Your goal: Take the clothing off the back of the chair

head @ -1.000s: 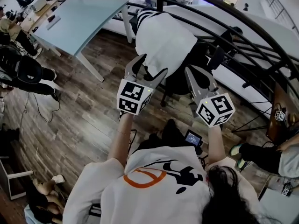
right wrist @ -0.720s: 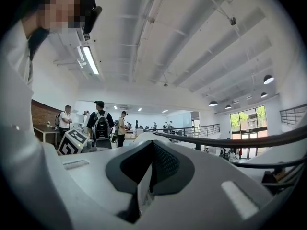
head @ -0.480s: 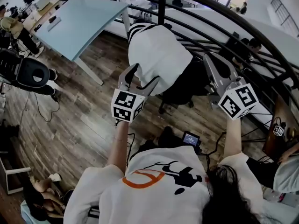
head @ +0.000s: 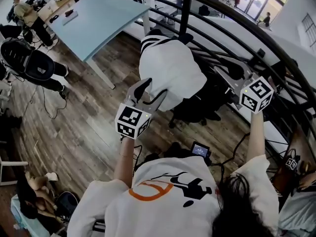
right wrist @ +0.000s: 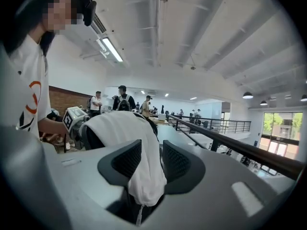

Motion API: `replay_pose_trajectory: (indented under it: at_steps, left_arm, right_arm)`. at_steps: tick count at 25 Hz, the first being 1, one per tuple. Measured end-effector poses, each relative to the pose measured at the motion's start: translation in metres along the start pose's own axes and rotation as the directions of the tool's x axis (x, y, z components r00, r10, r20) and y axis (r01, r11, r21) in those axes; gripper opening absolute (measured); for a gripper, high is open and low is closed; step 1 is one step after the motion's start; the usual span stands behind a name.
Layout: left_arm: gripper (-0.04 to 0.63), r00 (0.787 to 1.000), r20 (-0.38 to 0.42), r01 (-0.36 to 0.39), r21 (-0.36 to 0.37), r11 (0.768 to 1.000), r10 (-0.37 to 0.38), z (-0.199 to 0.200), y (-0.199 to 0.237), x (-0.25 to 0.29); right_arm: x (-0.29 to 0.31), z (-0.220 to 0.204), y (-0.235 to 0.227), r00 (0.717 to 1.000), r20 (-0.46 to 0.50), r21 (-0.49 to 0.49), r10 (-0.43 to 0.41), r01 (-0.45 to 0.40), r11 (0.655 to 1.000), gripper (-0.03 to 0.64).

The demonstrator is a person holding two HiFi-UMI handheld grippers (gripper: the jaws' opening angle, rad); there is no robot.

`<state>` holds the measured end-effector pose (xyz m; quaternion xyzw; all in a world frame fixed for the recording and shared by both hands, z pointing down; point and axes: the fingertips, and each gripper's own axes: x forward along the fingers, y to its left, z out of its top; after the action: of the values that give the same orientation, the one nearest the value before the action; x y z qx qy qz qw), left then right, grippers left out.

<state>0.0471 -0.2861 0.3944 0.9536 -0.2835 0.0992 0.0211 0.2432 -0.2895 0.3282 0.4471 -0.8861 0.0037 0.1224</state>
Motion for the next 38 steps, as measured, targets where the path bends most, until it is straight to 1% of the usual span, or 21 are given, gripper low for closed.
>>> replay_pose_trajectory:
  at_steps: [2,4,7,8,10,13,16,17,18,20,22,24,26,28,30,31,32,33,34,36,38]
  left_arm:
    - [0.263,1.000,0.001,-0.012,-0.005,1.000,0.012,0.001,0.000,0.001]
    - [0.240,1.000,0.002,-0.023,-0.012,1.000,0.023,0.002,-0.001,0.000]
    - [0.207,0.999,0.001,-0.039,-0.025,0.999,0.039,0.001,0.000,0.000]
    - [0.199,0.999,-0.002,-0.043,-0.028,0.999,0.043,0.001,0.000,0.000]
    - [0.182,0.999,-0.009,-0.048,-0.029,0.998,0.048,0.001,-0.001,0.000]
    - [0.137,0.999,-0.011,-0.048,-0.031,0.998,0.048,0.002,-0.003,0.001]
    - [0.099,0.999,-0.007,-0.052,-0.040,0.998,0.051,0.002,-0.007,0.002]
    - [0.095,0.998,-0.007,-0.055,-0.042,0.998,0.054,0.001,-0.008,0.002]
    - [0.092,0.998,-0.008,-0.058,-0.043,0.997,0.057,0.001,-0.008,0.002]
    - [0.086,0.998,-0.009,-0.064,-0.044,0.997,0.064,0.002,-0.008,0.002]
    - [0.081,0.997,-0.009,-0.072,-0.045,0.996,0.072,0.002,-0.007,0.001]
    - [0.078,0.997,-0.009,-0.080,-0.049,0.996,0.080,0.001,-0.008,0.001]
    - [0.075,0.996,-0.010,-0.088,-0.052,0.995,0.088,0.000,-0.011,0.001]
    - [0.073,0.995,-0.010,-0.097,-0.056,0.994,0.097,-0.001,-0.012,0.001]
    - [0.071,0.995,-0.007,-0.104,-0.063,0.993,0.104,0.000,-0.011,-0.001]
    - [0.069,0.994,-0.005,-0.107,-0.066,0.992,0.107,0.000,-0.010,-0.002]
    - [0.069,0.994,-0.004,-0.110,-0.068,0.992,0.110,0.000,-0.009,-0.002]
    - [0.069,0.994,-0.002,-0.113,-0.066,0.991,0.113,0.001,-0.008,-0.003]
    - [0.067,0.993,-0.001,-0.117,-0.061,0.991,0.117,0.002,-0.007,-0.004]
    - [0.057,0.993,0.000,-0.121,-0.040,0.992,0.121,0.003,-0.007,-0.006]
    - [0.046,0.993,-0.007,-0.117,-0.023,0.993,0.116,0.005,-0.007,-0.008]
  right_arm:
    - [0.010,-0.012,-0.002,0.998,-0.021,0.011,0.066,-0.065,0.998,0.183]
    - [0.020,-0.021,0.000,0.989,-0.026,0.040,0.148,-0.147,0.988,0.238]
    - [0.037,-0.032,0.008,0.957,-0.002,0.102,0.291,-0.289,0.952,0.341]
    - [0.042,-0.034,0.010,0.941,0.010,0.127,0.337,-0.335,0.933,0.372]
    - [0.052,-0.038,0.011,0.907,0.038,0.176,0.419,-0.419,0.891,0.406]
    - [0.065,-0.044,0.009,0.853,0.077,0.252,0.516,-0.517,0.818,0.479]
    - [0.079,-0.052,0.008,0.812,0.119,0.322,0.571,-0.576,0.751,0.520]
    - [0.085,-0.055,0.009,0.801,0.137,0.348,0.583,-0.590,0.728,0.548]
    - [0.091,-0.058,0.010,0.788,0.157,0.376,0.595,-0.605,0.702,0.563]
    - [0.103,-0.060,0.014,0.757,0.201,0.434,0.622,-0.638,0.636,0.585]
    - [0.110,-0.061,0.021,0.713,0.252,0.482,0.654,-0.679,0.554,0.580]
    - [0.110,-0.061,0.030,0.660,0.314,0.523,0.683,-0.720,0.455,0.528]
    - [0.108,-0.063,0.036,0.618,0.373,0.559,0.692,-0.745,0.364,0.476]
    - [0.104,-0.062,0.040,0.589,0.421,0.573,0.690,-0.762,0.301,0.424]
    - [0.100,-0.056,0.044,0.562,0.452,0.568,0.693,-0.780,0.263,0.336]
    - [0.098,-0.053,0.046,0.555,0.455,0.564,0.697,-0.785,0.256,0.291]
    - [0.096,-0.049,0.046,0.554,0.450,0.560,0.701,-0.786,0.262,0.263]
    - [0.096,-0.045,0.047,0.560,0.437,0.553,0.704,-0.784,0.280,0.233]
    - [0.095,-0.041,0.046,0.572,0.421,0.543,0.704,-0.781,0.310,0.200]
    - [0.094,-0.033,0.045,0.615,0.381,0.516,0.691,-0.761,0.393,0.122]
    - [0.095,-0.024,0.044,0.669,0.335,0.503,0.664,-0.723,0.474,0.101]
